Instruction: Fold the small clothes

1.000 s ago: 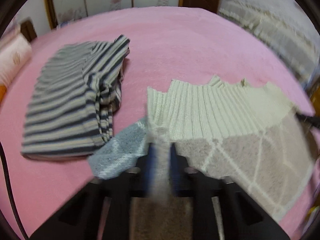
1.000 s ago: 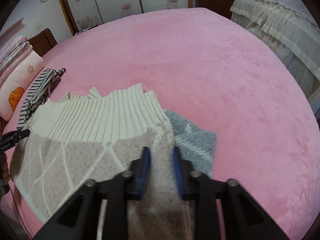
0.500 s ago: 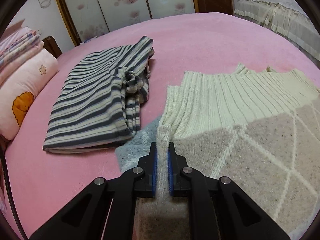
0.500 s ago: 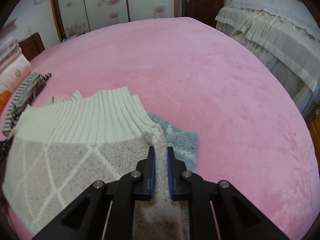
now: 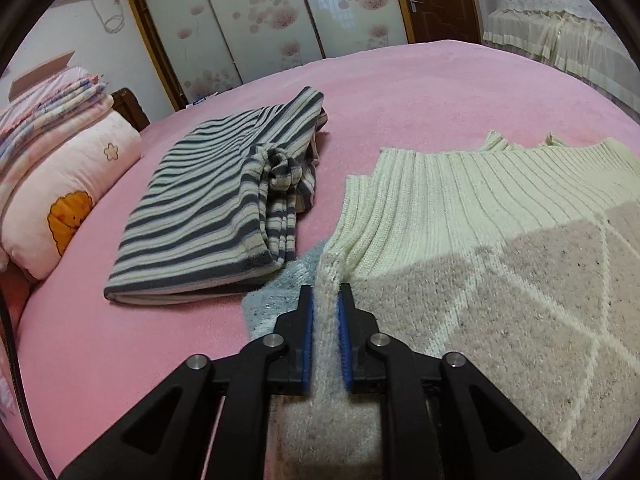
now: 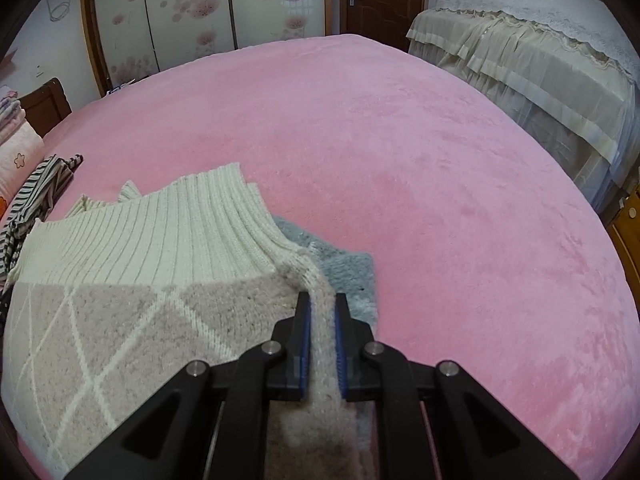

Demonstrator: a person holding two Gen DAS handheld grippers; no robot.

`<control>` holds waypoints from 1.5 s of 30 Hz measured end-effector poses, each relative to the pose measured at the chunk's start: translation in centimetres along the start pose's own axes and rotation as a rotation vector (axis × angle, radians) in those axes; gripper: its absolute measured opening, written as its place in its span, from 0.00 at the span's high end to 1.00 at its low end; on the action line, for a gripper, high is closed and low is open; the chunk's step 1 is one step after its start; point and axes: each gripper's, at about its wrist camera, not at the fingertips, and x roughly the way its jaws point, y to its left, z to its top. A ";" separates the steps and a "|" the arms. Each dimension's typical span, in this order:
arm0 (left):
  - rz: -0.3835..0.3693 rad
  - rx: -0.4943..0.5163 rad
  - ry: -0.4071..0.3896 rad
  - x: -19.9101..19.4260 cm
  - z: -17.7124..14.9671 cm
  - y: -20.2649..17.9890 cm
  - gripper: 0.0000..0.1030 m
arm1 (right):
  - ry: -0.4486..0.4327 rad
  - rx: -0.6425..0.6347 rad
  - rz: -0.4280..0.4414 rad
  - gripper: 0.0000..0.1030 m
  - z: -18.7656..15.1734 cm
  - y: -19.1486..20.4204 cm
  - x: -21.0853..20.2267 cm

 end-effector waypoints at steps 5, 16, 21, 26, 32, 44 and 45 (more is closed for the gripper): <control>0.084 0.002 0.016 -1.5 1.0 0.6 0.24 | 0.002 -0.055 0.001 0.73 0.5 0.9 -2.5; 0.038 0.002 0.078 -10.2 3.3 1.7 0.14 | -0.129 -0.111 0.018 0.73 0.8 2.5 -12.7; -0.048 -0.082 0.052 -16.0 3.8 2.8 0.10 | -0.113 -0.123 0.060 0.72 -0.3 3.7 -15.6; -0.050 -0.134 0.007 -20.6 3.7 3.4 0.05 | -0.108 -0.117 0.104 0.72 -1.4 4.7 -17.6; -0.079 -0.175 -0.020 -24.7 2.7 3.9 0.05 | -0.106 -0.117 0.130 0.72 -2.5 6.0 -19.3; -0.176 -0.411 -0.008 -27.1 -3.1 5.6 0.01 | -0.135 -0.053 0.175 0.40 -5.2 8.4 -22.4; -0.189 -0.419 0.001 -26.9 -3.6 5.5 0.01 | -0.149 -0.065 0.173 0.36 -5.4 8.7 -22.6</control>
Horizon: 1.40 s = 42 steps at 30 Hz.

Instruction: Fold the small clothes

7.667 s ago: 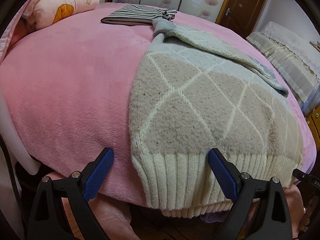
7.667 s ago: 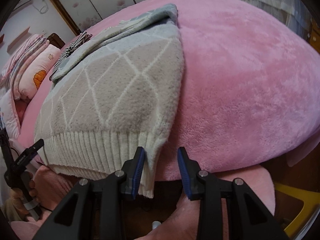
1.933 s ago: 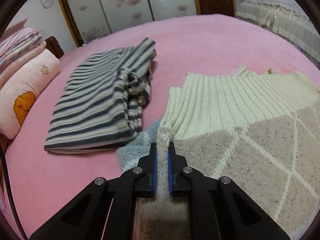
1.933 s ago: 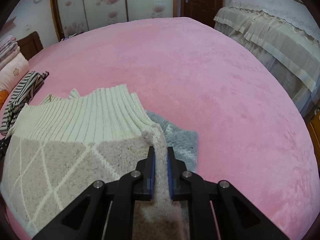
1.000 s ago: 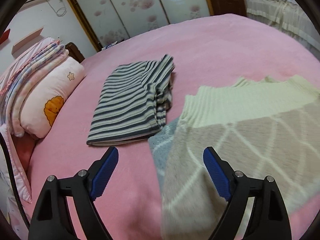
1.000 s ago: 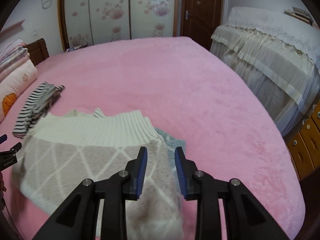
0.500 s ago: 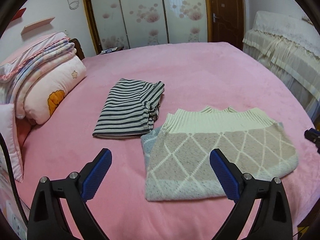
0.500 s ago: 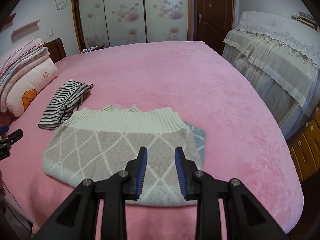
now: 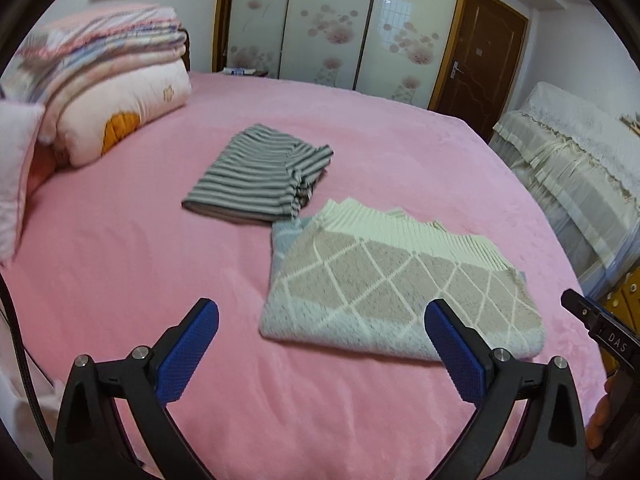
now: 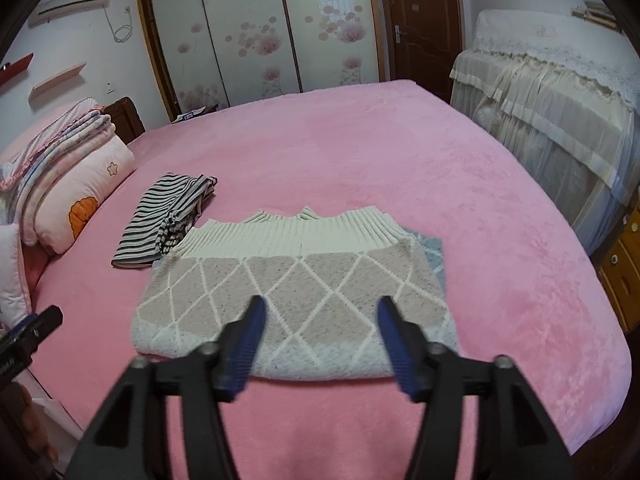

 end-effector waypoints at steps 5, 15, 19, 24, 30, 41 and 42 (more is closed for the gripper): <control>-0.089 -0.107 0.083 2.7 -2.6 1.9 0.01 | -0.062 -0.111 -0.049 0.20 -1.4 2.8 -0.3; -0.265 -0.425 0.222 12.3 -8.6 5.0 0.01 | -0.060 -0.104 -0.066 0.33 -4.0 4.2 4.0; -0.340 -0.474 0.233 15.5 -9.4 4.5 0.02 | 0.006 -0.045 -0.065 0.43 -4.7 3.0 6.5; -0.396 -0.499 0.191 18.3 -9.7 3.2 0.02 | 0.027 -0.022 -0.077 0.49 -5.7 2.0 8.1; -0.441 -0.511 0.138 21.1 -8.3 1.7 0.02 | 0.022 -0.024 -0.065 0.56 -6.0 1.8 9.4; -0.510 -0.635 0.087 24.5 -5.8 3.3 0.01 | 0.031 -0.054 -0.011 0.65 -5.3 3.5 11.8; -0.518 -0.651 0.085 24.7 -5.6 3.5 0.02 | 0.034 -0.057 -0.007 0.65 -5.1 3.6 12.0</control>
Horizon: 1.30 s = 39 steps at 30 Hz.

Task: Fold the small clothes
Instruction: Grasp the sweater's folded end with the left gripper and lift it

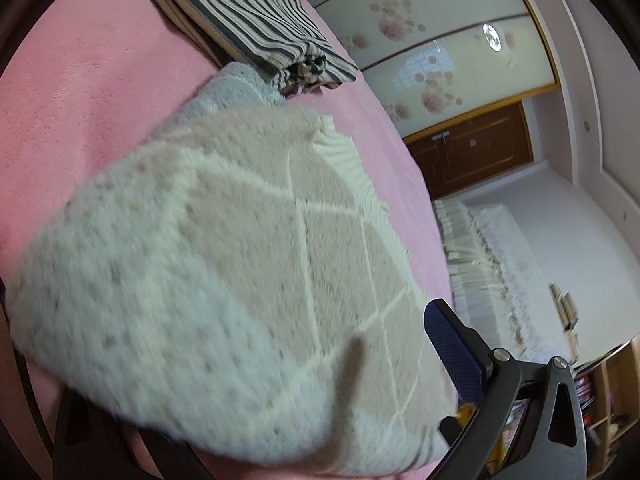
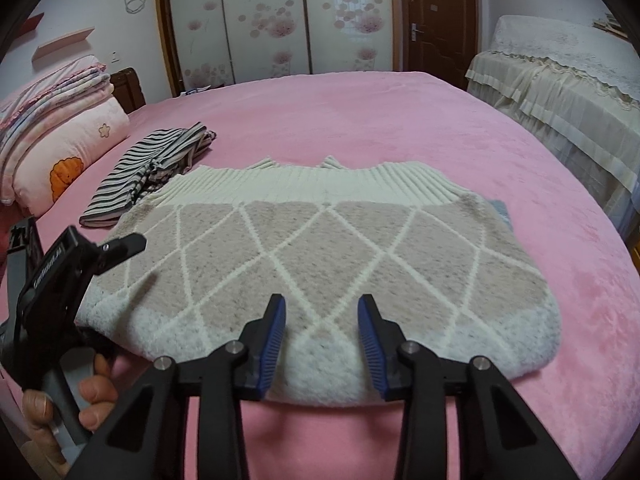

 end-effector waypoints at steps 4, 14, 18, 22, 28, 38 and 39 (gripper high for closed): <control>0.024 0.001 0.002 0.3 0.6 0.4 0.48 | 0.001 -0.023 0.015 0.65 0.7 1.1 0.8; 0.085 0.142 -0.013 0.0 0.9 -1.8 0.79 | 0.036 -0.043 -0.006 0.92 3.0 3.1 4.6; 0.115 0.233 -0.057 -0.6 0.6 -4.3 0.79 | 0.046 -0.031 0.039 0.95 4.3 3.4 6.5; 0.131 0.317 -0.093 -1.7 -0.2 -6.6 0.79 | 0.087 -0.044 0.046 0.96 4.0 3.5 8.4; 0.147 0.447 -0.130 -3.1 -1.0 -10.2 0.79 | 0.082 -0.073 0.063 0.96 3.3 3.3 8.7; 0.220 0.655 -0.125 -2.1 -3.3 -17.8 0.80 | 0.056 0.116 0.233 0.96 3.3 -1.9 4.8; 0.224 0.676 -0.123 -2.0 -3.8 -18.6 0.80 | 0.040 0.138 0.234 0.96 3.1 -2.9 3.9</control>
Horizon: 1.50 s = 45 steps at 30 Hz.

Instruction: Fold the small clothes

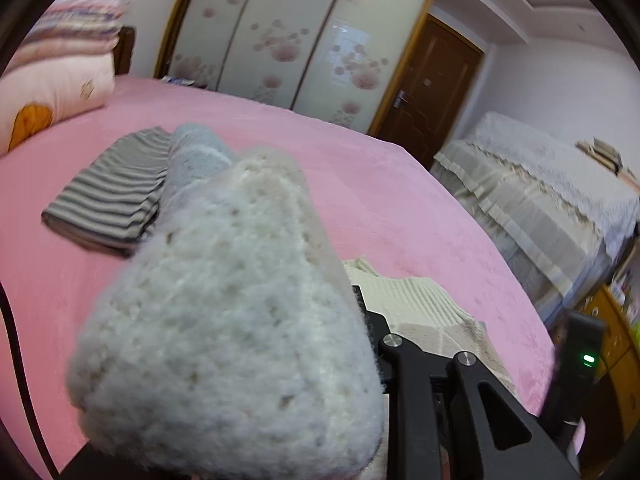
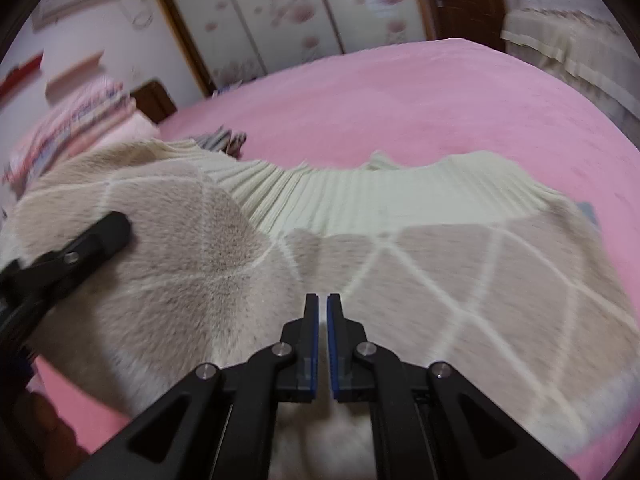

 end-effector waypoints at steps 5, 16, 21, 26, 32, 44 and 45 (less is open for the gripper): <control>-0.011 0.088 0.004 0.7 0.4 -5.4 0.80 | -0.055 0.063 -0.035 0.96 -1.0 -4.1 -4.2; -0.075 0.226 0.121 6.1 -2.9 -15.5 0.79 | -0.098 0.169 -0.134 0.96 -3.2 -12.7 -8.6; -0.043 0.380 0.199 8.5 -6.8 -19.6 0.79 | -0.095 0.201 -0.133 0.96 -3.8 -14.9 -8.9; -0.002 0.490 0.172 9.1 -8.7 -21.4 0.77 | -0.091 0.202 -0.126 0.96 -3.9 -15.9 -9.2; -0.091 0.488 0.194 8.5 -8.1 -21.4 0.39 | -0.095 0.205 -0.119 0.96 -3.4 -16.3 -9.9; -0.222 0.420 0.214 1.2 -6.3 -17.4 0.21 | -0.089 0.202 -0.074 0.95 -1.2 -16.0 -13.5; -0.214 0.395 0.208 0.4 -5.7 -16.5 0.20 | -0.089 0.190 -0.060 0.94 -0.6 -15.6 -14.0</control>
